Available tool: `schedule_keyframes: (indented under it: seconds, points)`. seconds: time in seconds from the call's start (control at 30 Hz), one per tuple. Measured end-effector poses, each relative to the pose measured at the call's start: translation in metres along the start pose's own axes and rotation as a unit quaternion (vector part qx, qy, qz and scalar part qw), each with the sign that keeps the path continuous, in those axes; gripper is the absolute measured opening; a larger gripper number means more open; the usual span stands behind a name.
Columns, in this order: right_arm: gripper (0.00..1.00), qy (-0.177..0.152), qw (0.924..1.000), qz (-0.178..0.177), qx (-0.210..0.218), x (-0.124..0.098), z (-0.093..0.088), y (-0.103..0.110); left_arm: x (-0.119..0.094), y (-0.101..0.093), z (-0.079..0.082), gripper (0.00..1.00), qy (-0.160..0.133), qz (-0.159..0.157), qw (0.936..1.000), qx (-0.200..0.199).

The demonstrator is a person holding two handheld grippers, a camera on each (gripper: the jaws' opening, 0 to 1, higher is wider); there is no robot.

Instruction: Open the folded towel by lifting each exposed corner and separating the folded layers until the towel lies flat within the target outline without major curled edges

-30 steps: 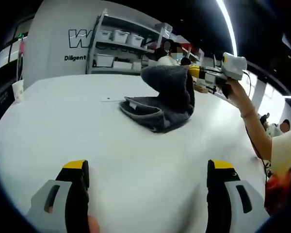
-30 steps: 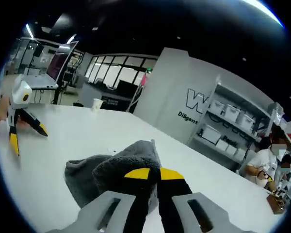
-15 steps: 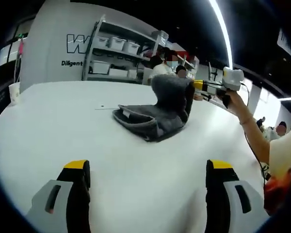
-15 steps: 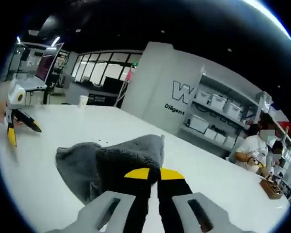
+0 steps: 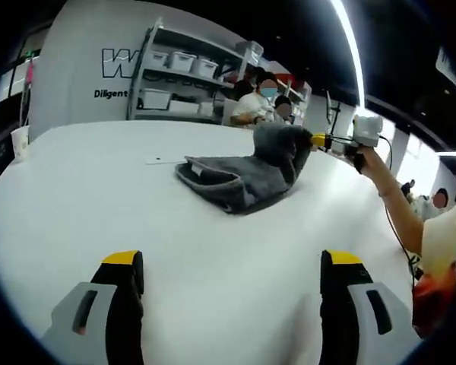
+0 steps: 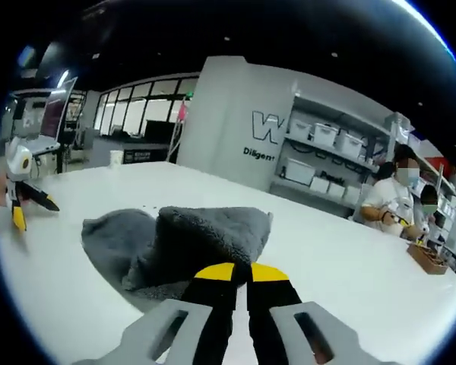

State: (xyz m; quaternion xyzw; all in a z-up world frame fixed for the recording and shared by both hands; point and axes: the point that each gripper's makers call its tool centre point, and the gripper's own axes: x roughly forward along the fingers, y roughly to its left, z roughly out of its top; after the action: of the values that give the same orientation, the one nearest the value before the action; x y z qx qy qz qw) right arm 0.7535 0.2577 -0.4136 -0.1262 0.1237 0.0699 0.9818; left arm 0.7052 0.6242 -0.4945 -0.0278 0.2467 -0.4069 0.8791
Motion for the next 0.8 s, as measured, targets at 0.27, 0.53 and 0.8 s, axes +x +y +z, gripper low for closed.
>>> schedule_keyframes:
  seconds: [0.27,0.53,0.8]
  points:
    - [0.00,0.034,0.9991,-0.006,0.022,-0.005,-0.044,-0.012,0.000,-0.001,0.000,0.93,0.001,0.000,1.0000,0.002]
    - [0.00,0.074,0.9967,-0.004,0.033,-0.007,-0.088,-0.015,0.001,0.000,0.000,0.93,0.002,0.003,1.0000,0.005]
    - [0.02,0.100,0.9943,0.000,0.039,-0.008,-0.111,-0.013,0.001,0.003,-0.003,0.93,0.008,0.008,0.9999,0.004]
